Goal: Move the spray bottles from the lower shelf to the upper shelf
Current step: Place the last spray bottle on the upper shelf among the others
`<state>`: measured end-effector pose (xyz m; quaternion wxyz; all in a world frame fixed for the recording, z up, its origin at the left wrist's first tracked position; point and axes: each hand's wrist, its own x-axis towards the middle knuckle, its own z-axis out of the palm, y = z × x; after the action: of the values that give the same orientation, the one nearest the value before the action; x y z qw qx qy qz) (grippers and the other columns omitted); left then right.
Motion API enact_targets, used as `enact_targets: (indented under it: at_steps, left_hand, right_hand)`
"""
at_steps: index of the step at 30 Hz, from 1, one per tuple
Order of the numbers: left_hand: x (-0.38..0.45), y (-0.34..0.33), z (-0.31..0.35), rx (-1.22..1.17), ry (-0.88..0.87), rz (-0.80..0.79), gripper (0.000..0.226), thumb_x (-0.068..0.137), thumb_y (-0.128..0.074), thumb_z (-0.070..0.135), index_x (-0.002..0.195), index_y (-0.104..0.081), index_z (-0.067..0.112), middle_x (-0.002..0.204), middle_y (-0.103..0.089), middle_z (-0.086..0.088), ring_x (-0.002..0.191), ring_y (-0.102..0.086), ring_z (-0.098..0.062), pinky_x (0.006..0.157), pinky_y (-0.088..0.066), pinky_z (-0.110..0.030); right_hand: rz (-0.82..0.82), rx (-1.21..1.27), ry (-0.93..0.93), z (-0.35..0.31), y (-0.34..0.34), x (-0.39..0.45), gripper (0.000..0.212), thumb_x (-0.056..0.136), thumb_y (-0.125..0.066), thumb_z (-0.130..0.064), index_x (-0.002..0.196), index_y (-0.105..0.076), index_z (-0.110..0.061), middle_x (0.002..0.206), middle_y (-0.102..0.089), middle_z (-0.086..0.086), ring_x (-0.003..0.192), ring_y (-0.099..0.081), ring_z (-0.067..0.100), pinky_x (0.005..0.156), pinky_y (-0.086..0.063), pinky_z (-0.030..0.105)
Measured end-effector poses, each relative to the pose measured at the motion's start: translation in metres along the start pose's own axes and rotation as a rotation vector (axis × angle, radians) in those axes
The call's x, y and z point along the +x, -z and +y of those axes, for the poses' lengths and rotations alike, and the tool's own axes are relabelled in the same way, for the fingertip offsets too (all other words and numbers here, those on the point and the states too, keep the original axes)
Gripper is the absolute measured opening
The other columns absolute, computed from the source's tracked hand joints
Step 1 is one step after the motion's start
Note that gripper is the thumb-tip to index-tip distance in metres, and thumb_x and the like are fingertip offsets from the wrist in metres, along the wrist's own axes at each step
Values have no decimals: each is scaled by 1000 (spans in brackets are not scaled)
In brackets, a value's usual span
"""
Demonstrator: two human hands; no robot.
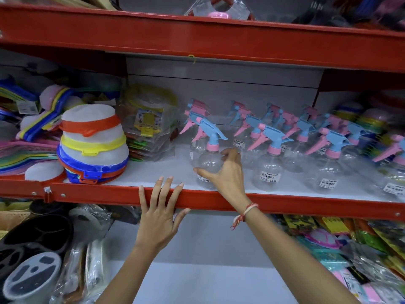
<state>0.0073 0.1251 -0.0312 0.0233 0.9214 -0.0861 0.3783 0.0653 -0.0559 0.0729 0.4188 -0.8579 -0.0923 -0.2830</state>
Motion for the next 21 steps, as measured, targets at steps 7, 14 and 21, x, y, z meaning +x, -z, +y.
enact_targets:
  at_steps: [7, 14, 21]
  left_hand:
    - [-1, 1, -1, -1, -3, -4, 65, 99, -26, 59, 151, -29, 22, 156, -31, -10, 148, -23, -31, 121, 1, -58]
    - [-1, 10, 3, -40, 8, -41, 65, 99, -26, 60, 151, -31, 21, 155, -34, -10, 147, -25, -30, 122, 0, -57]
    - [20, 54, 35, -465, 247, 8, 82, 96, -14, 68, 150, -36, 11, 154, -44, -8, 145, -31, -12, 125, 3, -41]
  right_hand:
    - [-332, 165, -26, 2, 15, 6, 76, 72, -82, -37, 131, -39, -15, 137, -52, 6, 121, -54, 21, 100, -46, 37]
    - [-493, 225, -60, 3, 28, 2, 84, 81, -74, -39, 149, -25, -25, 155, -36, 2, 140, -39, 23, 112, -37, 36]
    - [-337, 516, -352, -9, 48, -12, 90, 81, -43, -76, 153, -8, -34, 163, -9, -13, 149, -14, 12, 116, -13, 34]
